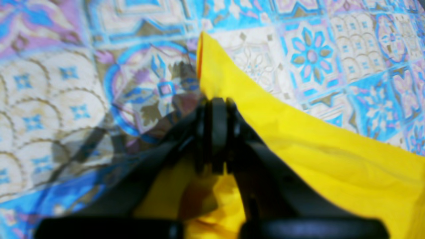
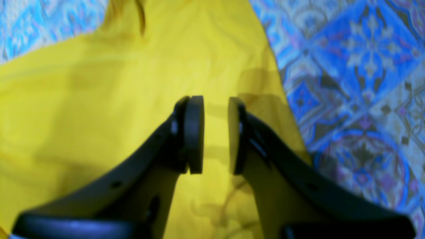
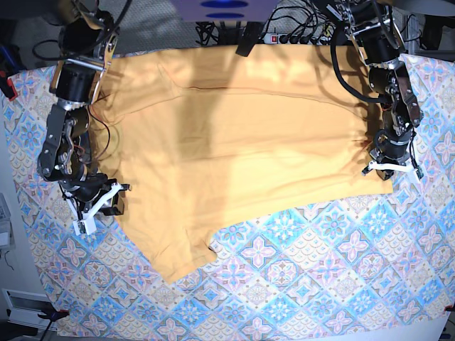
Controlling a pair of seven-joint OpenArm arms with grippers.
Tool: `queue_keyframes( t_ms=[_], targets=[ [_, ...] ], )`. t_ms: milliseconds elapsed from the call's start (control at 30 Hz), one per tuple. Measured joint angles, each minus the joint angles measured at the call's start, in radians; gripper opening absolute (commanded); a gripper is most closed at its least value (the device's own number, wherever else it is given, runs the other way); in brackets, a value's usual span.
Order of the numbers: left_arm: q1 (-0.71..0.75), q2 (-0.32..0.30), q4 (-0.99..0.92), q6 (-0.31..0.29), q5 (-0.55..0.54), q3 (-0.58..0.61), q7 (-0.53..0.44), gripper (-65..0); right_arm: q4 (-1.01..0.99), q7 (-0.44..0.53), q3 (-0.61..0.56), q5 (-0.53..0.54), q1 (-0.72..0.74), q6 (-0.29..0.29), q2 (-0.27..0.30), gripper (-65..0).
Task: Fold the T-shirt properly
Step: 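Hold the side edges with both grippers and adjust their positions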
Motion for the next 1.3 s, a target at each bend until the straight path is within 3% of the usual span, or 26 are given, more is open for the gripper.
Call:
queue_keyframes(
  t_ms=[167, 400, 567, 767, 900, 1167, 1300],
  targets=[
    [0.033, -0.002, 0.091, -0.006, -0.004, 0.003, -0.003, -65.0, -0.227, 0.1, -0.003, -0.089, 0.082, -0.004, 0.013, -50.7],
    [0.08, -0.002, 0.152, -0.006, 0.0, 0.003, 0.003, -65.0, -0.435, 0.262, -0.003, -0.127, 0.175, 0.0, 0.019, -31.9],
    [0.107, -0.002, 0.204, -0.009, -0.005, 0.003, 0.004, -65.0, -0.514, 0.354, -0.07, -0.135, 0.184, -0.015, 0.059, -31.8],
    [0.106, -0.003, 0.204, -0.008, -0.088, 0.003, 0.013, -65.0, -0.689, 0.566, -0.199, -0.126, 0.254, 0.003, 0.072, -35.5],
    [0.107, -0.002, 0.204, -0.003, -0.097, 0.002, 0.064, -65.0, -0.771, 0.605, -0.218, -0.133, 0.264, -0.005, 0.093, -35.8],
    [0.107, -0.002, 0.205, -0.002, -0.103, 0.001, 0.061, -65.0, -0.782, 0.652, -0.218, -0.131, 0.269, -0.007, 0.108, -35.8],
    [0.108, -0.003, 0.205, -0.003, -0.103, 0.0, 0.064, -65.0, -0.782, 0.654, -0.217, -0.131, 0.264, -0.067, 0.126, -35.6]
  ],
)
